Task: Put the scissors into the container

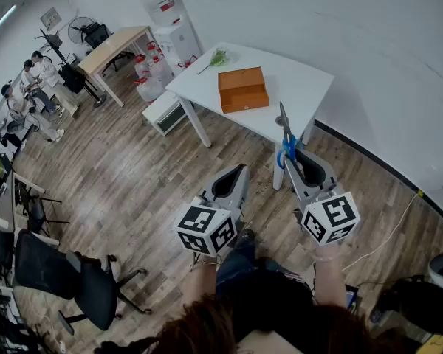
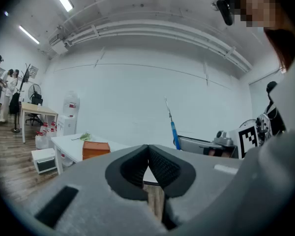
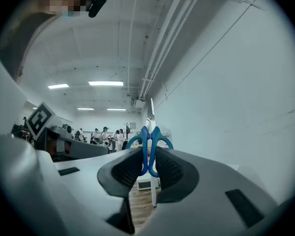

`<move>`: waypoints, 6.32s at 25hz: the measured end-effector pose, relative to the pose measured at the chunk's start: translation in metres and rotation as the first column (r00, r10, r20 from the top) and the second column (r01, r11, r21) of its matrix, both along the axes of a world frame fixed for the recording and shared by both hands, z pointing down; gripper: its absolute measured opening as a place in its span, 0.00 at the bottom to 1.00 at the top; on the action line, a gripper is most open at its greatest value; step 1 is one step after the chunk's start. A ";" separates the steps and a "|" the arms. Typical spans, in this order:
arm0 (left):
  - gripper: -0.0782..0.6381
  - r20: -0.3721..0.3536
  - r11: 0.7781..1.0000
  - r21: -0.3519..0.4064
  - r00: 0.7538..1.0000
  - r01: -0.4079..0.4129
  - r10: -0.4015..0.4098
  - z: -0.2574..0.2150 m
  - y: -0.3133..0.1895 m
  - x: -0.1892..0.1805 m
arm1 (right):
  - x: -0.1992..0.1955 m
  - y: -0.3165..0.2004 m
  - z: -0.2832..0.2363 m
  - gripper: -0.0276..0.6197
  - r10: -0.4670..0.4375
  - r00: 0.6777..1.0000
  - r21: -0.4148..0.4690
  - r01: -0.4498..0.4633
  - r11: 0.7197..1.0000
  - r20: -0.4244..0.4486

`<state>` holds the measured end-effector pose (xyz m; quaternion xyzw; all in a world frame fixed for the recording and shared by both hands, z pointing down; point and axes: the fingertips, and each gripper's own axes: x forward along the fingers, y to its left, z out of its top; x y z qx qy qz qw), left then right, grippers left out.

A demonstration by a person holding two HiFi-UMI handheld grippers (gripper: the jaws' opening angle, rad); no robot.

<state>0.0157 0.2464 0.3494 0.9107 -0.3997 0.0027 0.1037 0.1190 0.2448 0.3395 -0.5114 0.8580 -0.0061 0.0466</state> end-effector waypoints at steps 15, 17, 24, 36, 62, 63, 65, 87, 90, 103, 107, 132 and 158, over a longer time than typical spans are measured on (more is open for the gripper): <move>0.13 -0.004 1.000 0.007 1.000 -0.019 0.019 0.000 -0.031 -0.007 | -0.020 -0.032 -0.003 0.16 -0.049 0.999 0.025 0.048 0.999 0.025; 0.13 -0.009 1.000 0.009 1.000 -0.020 0.020 -0.001 -0.046 -0.011 | -0.023 -0.046 -0.003 0.16 -0.042 0.999 0.023 0.042 0.999 0.013; 0.13 -0.009 0.999 0.001 0.999 -0.041 0.041 0.000 -0.098 -0.023 | -0.038 -0.095 0.000 0.16 -0.034 0.999 0.006 0.034 0.999 0.009; 0.13 -0.022 0.996 0.002 0.996 -0.085 0.085 -0.004 -0.184 -0.050 | -0.062 -0.183 -0.003 0.16 0.014 1.000 -0.007 -0.014 1.000 0.005; 0.13 -0.063 0.998 -0.019 0.997 -0.052 0.050 0.007 -0.330 -0.061 | -0.067 -0.331 0.024 0.16 0.012 0.986 -0.058 -0.023 0.998 -0.168; 0.13 -0.062 0.999 -0.020 0.997 -0.047 0.046 0.007 -0.337 -0.059 | -0.065 -0.338 0.026 0.16 0.006 0.985 -0.062 -0.017 0.998 -0.175; 0.13 -0.059 0.999 -0.021 0.998 -0.038 0.037 0.007 -0.351 -0.055 | -0.062 -0.352 0.029 0.16 -0.009 0.982 -0.069 -0.004 0.998 -0.190; 0.13 -0.038 0.993 -0.023 0.993 0.112 -0.113 -0.001 -0.478 -0.023 | -0.049 -0.474 0.106 0.16 -0.298 0.831 -0.219 0.217 0.951 -0.469; 0.13 -0.034 0.991 -0.031 0.991 0.128 -0.130 0.004 -0.487 -0.029 | -0.054 -0.486 0.120 0.16 -0.323 0.799 -0.232 0.234 0.944 -0.506; 0.13 -0.036 0.993 -0.029 0.993 0.111 -0.112 0.001 -0.536 -0.060 | -0.064 -0.519 0.181 0.16 -0.390 0.648 -0.310 0.241 0.920 -0.654; 0.13 -0.038 0.993 -0.041 0.993 0.107 -0.108 0.005 -0.543 -0.068 | -0.065 -0.525 0.200 0.16 -0.414 0.598 -0.339 0.242 0.909 -0.686; 0.13 -0.039 0.990 -0.108 0.994 0.095 -0.100 0.031 -0.554 -0.084 | -0.056 -0.540 0.306 0.16 -0.584 0.337 -0.539 0.227 0.811 -0.738; 0.13 -0.061 0.983 -0.143 0.991 0.113 -0.123 0.045 -0.550 -0.107 | -0.054 -0.546 0.352 0.16 -0.717 0.217 -0.719 0.084 0.690 -0.663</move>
